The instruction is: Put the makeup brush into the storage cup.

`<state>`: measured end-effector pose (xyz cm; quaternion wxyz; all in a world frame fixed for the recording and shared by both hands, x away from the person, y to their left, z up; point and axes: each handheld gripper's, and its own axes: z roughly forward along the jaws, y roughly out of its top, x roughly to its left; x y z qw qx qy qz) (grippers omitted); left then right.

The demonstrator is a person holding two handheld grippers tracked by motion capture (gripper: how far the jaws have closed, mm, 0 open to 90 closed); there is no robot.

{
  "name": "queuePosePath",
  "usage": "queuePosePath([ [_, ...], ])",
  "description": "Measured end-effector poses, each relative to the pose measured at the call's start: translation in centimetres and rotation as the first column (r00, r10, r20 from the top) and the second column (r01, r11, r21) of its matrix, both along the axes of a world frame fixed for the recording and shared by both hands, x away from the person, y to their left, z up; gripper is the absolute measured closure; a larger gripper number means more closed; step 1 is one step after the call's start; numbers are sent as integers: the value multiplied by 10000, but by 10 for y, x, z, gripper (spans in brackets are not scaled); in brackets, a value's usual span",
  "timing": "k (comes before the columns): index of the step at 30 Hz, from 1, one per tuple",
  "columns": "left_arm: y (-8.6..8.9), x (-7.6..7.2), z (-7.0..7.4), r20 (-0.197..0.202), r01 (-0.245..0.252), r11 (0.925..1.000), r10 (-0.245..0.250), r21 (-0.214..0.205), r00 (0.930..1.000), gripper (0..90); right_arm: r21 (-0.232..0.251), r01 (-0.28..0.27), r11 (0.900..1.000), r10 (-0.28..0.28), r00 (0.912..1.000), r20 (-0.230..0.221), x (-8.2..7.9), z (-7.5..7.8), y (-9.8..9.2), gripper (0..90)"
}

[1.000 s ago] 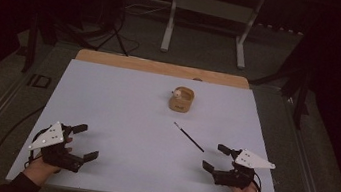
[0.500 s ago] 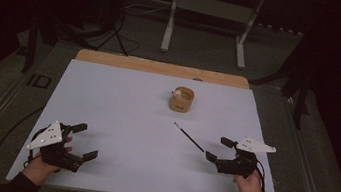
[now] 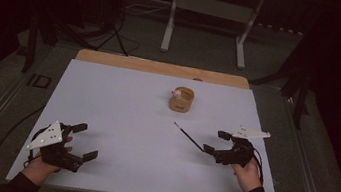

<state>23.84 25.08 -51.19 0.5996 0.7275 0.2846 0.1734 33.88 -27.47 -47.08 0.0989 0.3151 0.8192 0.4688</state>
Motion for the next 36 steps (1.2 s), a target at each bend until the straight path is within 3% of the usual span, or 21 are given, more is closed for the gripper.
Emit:
queuePosePath([
  [10, -1, 0, 0, 47, 22, 10000, -22, 52, 10000, 1, -732, -159, 9972, 132, 9992, -367, 15, 10, 11, 130],
  [17, 0, 0, 1, 22, 24, 10000, -24, 15, 10000, 1, -941, -358, 9949, 278, 9960, -848, 26, 13, 21, 122],
  [22, 0, 0, 1, 12, 39, 10000, -40, 30, 10000, 1, -1656, -586, 9845, 417, 9937, -1038, 32, 15, 30, 136],
  [32, 0, 0, 1, -23, 70, 10000, -70, 19, 10000, 1, -2267, -743, 9711, 430, 9892, -1399, 43, 12, 44, 172],
  [36, 0, 0, 0, -55, 80, 10000, -79, 31, 10000, 1, -2517, -952, 9631, 576, 9866, -1530, 47, 10, 53, 230],
])
